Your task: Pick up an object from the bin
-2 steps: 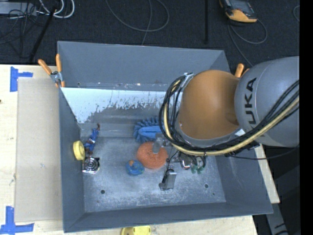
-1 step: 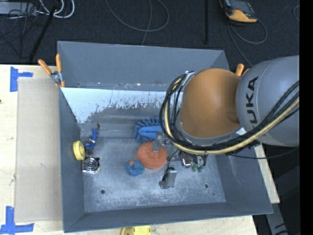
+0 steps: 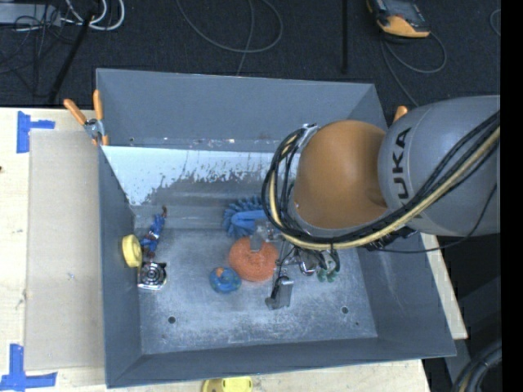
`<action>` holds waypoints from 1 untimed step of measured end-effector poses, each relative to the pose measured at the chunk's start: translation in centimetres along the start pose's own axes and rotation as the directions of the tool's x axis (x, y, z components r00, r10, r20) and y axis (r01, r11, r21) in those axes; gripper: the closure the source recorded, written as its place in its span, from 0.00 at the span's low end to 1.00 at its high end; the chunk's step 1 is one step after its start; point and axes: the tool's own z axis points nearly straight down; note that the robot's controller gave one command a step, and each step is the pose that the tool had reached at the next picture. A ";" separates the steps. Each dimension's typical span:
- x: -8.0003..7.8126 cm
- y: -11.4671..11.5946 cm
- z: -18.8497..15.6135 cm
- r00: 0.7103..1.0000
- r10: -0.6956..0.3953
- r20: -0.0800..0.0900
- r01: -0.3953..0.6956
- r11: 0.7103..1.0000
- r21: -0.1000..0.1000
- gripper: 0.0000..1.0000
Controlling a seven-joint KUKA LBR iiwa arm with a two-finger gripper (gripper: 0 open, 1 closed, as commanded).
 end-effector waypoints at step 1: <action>-4.5 -2.4 1.2 0.997 0.073 -0.006 -0.073 0.997 0.000 0.00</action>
Offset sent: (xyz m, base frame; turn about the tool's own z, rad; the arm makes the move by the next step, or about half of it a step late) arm 0.0523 -0.0252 -0.0367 -0.1340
